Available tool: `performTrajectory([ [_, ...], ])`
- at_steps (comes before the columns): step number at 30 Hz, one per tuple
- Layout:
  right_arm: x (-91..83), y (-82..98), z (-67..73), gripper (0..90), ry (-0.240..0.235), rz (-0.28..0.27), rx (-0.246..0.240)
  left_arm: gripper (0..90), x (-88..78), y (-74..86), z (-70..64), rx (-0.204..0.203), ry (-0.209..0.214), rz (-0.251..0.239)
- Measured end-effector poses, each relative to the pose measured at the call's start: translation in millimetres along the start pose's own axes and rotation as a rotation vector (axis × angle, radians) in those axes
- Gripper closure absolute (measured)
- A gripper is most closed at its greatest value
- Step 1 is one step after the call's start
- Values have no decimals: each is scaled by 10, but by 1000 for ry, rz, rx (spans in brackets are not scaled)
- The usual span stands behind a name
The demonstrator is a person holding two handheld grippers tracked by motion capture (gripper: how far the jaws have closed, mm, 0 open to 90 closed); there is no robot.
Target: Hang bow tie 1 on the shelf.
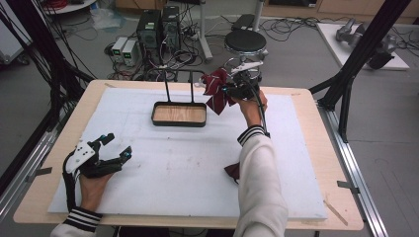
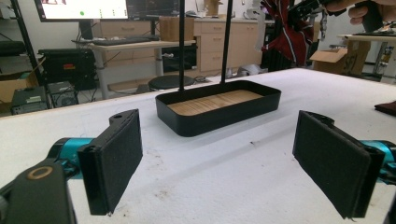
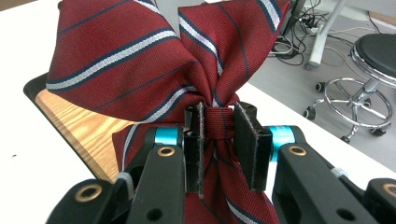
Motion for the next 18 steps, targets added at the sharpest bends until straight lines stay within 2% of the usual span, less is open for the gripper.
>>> performTrajectory([
  [6,24,5,-2,711,-2,7,-6,161,0,0,0,0,0,1],
  [9,46,15,6,583,-15,12,-2,161,0,0,0,0,1,0],
  [11,66,16,13,354,-2,10,7,161,0,0,0,1,2,0],
  [12,79,19,23,300,5,13,16,161,0,0,0,1,2,0],
  [13,87,24,29,260,1,17,23,161,-1,0,0,0,1,1],
  [14,87,24,29,260,1,17,23,161,-1,0,0,0,1,1],
  [16,97,33,34,170,8,22,21,161,0,0,-1,2,2,0],
  [18,91,34,32,148,6,23,24,161,0,0,0,2,2,0],
])
Point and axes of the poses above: each handheld gripper's, and its own axes: x roughly forward along the jaws, y roughly out of its underside, z roughly to its left, the point moved 4 cm from there along x, roughly forward along the jaws
